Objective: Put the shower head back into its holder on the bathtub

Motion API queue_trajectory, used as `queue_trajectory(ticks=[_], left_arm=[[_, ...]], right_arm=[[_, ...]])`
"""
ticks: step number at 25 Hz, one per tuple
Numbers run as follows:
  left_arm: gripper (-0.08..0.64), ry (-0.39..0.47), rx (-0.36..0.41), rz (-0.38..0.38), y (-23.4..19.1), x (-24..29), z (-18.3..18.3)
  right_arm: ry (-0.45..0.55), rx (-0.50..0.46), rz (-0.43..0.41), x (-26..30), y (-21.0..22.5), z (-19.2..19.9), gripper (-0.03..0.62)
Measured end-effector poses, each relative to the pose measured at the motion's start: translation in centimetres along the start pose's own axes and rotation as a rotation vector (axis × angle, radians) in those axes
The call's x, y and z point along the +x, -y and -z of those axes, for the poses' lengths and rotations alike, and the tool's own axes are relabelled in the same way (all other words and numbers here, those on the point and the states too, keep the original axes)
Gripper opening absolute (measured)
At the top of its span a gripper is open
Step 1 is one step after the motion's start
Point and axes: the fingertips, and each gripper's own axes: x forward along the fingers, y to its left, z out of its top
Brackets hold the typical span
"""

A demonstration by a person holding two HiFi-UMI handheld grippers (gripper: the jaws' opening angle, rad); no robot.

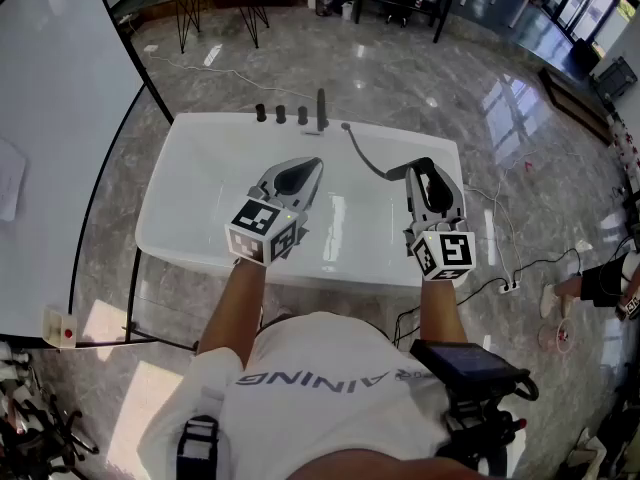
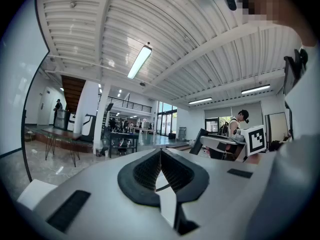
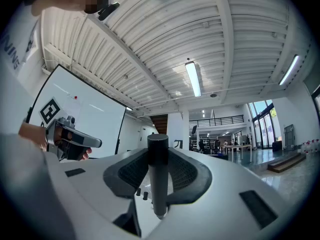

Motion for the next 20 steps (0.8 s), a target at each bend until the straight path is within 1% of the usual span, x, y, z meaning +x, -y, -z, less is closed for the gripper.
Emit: queue_trajectory(ticks=[14,20], left_arm=[[0.014,-0.008,0.004,0.006,-0.03,-0.04,0.02],[0.014,-0.017,0.001,0.001,0.17,0.46,0.00]], right_arm=[[-0.003,-0.004,-0.012,0.40,-0.50,-0.16,0.123],[0.018,0.030,-0.013,0.30,0.19,-0.23,0.123]])
